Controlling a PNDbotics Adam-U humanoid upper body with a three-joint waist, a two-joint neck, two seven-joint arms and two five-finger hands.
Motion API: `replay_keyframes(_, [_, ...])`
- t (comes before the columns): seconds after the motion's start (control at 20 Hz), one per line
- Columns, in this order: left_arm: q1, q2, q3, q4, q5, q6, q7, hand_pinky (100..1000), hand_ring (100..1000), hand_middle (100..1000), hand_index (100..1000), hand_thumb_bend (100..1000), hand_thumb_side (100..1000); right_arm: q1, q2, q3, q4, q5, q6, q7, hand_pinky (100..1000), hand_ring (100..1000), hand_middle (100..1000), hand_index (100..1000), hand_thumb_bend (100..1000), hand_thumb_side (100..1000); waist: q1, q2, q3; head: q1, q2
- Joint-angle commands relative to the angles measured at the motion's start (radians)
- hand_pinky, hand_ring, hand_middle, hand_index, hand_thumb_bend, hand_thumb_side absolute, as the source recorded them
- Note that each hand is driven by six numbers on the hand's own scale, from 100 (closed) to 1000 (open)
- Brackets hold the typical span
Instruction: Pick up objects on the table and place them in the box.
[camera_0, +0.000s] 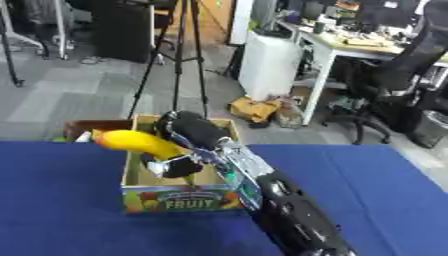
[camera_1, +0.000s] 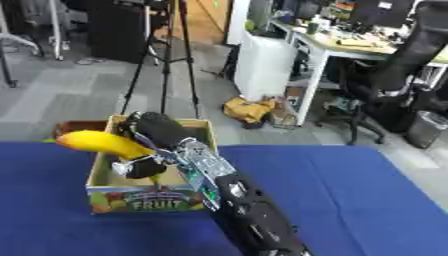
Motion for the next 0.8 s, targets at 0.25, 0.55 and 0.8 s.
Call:
replay_keyframes(0.25, [-0.015, 0.021, 0.007, -0.02, 0.003, 0.001, 0.002, 428, 638, 612, 857, 100, 976, -0.01, -0.024, -0.007, 0.019, 0.023, -0.021, -0.007, 407, 518, 437, 520, 100, 574, 0.005, -0.015, 0.003, -0.008, -0.021])
replay_keyframes(0.55, [-0.016, 0.021, 0.008, -0.02, 0.005, 0.002, 0.003, 428, 638, 612, 857, 100, 976, -0.001, -0.024, -0.01, 0.066, 0.063, -0.023, -0.016, 409, 525, 447, 520, 100, 578, 0.006, -0.009, 0.0, -0.011, -0.033])
replay_keyframes(0.8, [-0.015, 0.023, 0.008, -0.02, 0.007, 0.003, 0.002, 426, 637, 611, 857, 100, 976, 0.001, -0.027, -0.017, 0.077, 0.061, -0.023, -0.027, 396, 515, 432, 522, 100, 572, 0.007, -0.005, -0.006, -0.011, -0.036])
